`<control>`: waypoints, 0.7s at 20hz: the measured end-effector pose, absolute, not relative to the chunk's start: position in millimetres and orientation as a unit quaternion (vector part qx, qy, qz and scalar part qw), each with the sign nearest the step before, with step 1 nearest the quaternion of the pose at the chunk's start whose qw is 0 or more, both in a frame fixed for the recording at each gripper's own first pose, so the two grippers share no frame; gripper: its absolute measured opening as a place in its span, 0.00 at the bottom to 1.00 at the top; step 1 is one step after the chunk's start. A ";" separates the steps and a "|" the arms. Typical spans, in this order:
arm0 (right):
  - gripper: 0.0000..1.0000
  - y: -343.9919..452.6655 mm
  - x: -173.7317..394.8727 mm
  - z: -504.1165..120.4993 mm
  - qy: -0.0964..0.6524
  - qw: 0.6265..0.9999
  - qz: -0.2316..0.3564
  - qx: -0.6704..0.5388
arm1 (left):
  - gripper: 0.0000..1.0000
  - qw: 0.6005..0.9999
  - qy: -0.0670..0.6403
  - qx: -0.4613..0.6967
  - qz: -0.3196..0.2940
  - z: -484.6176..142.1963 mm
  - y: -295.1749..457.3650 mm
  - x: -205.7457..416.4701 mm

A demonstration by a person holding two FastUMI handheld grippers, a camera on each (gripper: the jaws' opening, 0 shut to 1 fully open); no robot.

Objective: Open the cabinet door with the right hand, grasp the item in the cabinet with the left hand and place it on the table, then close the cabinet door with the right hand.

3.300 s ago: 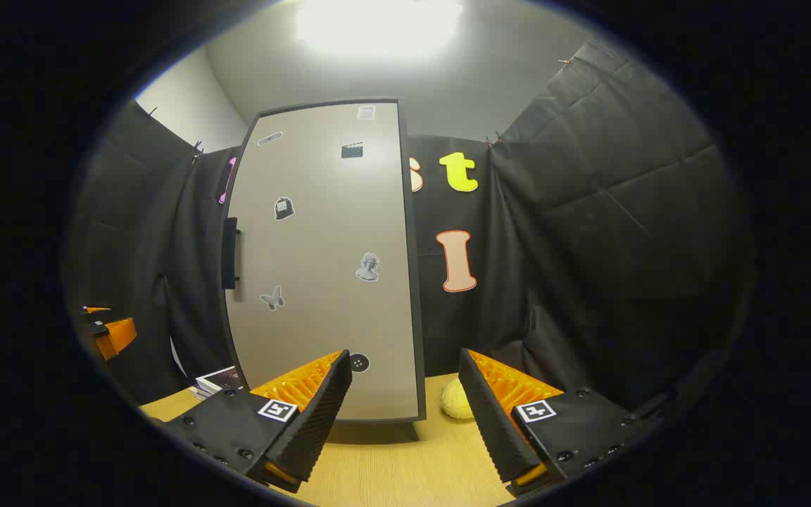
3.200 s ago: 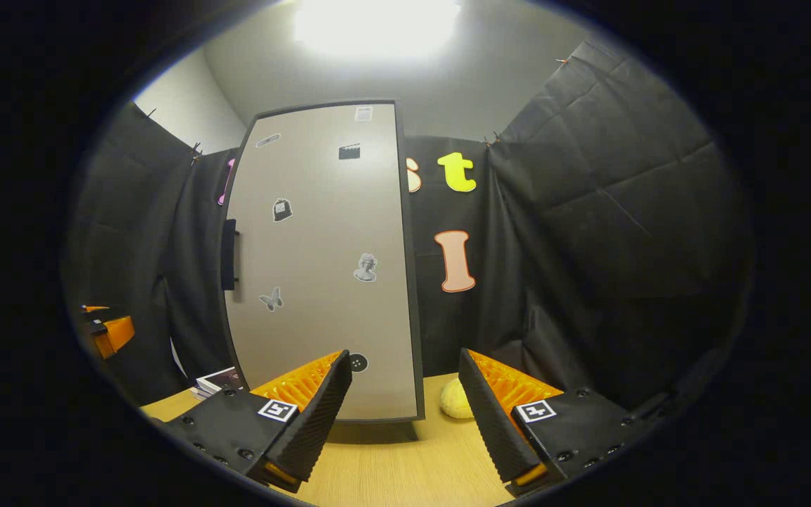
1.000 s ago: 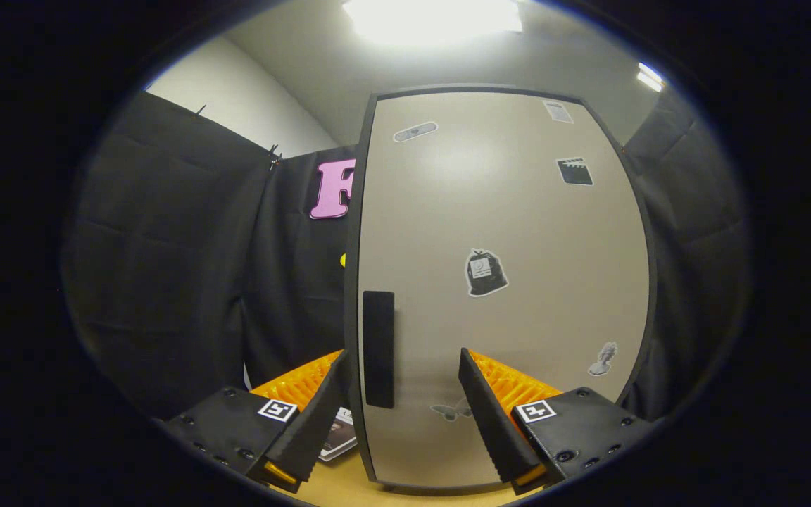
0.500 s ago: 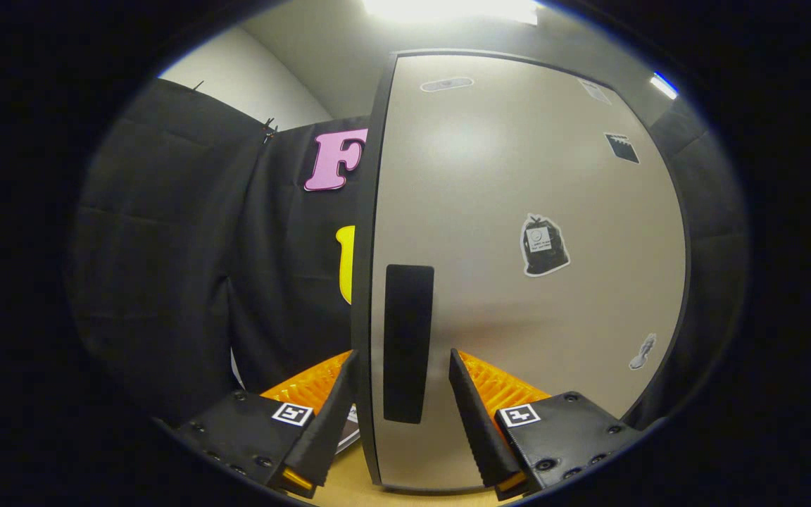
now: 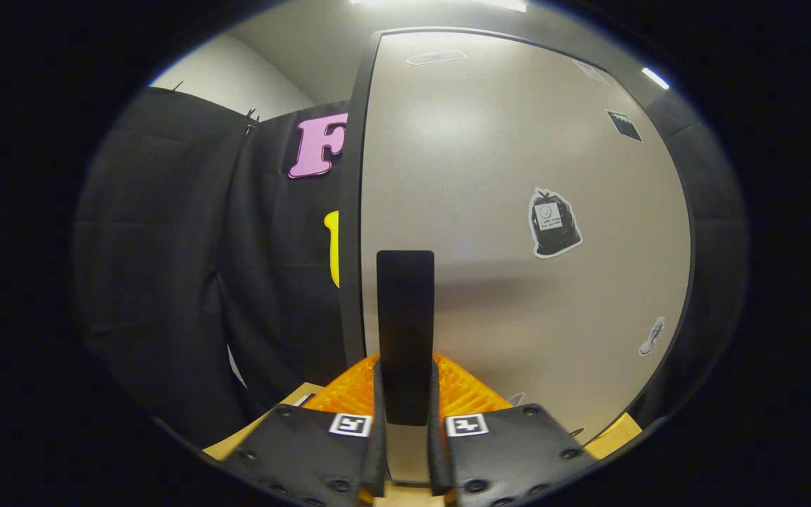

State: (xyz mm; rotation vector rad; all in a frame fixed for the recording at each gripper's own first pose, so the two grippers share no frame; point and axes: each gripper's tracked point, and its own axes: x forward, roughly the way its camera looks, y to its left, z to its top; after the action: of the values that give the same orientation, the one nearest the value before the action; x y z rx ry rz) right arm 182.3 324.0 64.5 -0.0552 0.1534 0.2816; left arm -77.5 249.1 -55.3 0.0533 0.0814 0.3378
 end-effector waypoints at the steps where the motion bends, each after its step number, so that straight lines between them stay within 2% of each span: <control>1: 0.16 321.5 181.3 62.7 0.084 0.985 0.144 -0.036 | 0.92 0.986 0.039 0.025 0.163 -55.7 247.2 -74.9; 2: 0.16 322.7 183.4 68.3 0.081 0.986 0.145 -0.020 | 0.92 0.987 0.038 0.023 0.157 -54.4 244.0 -72.6; 4: 0.04 322.0 175.7 64.7 0.085 0.983 0.161 -0.025 | 0.92 0.989 0.034 0.020 0.145 -51.5 235.7 -67.0; 6: 0.06 321.1 167.8 65.2 0.091 0.980 0.176 -0.019 | 0.92 0.990 0.032 0.021 0.133 -47.9 224.3 -61.9; 9: 0.04 318.3 151.1 71.0 0.091 0.976 0.199 -0.015 | 0.92 0.993 0.024 0.021 0.117 -39.9 204.7 -55.5; 14: 0.06 309.5 128.5 78.0 0.100 0.965 0.240 -0.013 | 0.90 0.995 0.020 0.021 0.093 -30.9 166.6 -48.5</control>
State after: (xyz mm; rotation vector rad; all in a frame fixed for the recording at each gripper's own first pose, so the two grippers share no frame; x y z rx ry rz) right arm 128.5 309.5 78.0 -0.0260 0.2019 0.4860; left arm -48.5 166.6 -30.9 0.0430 0.0409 0.1867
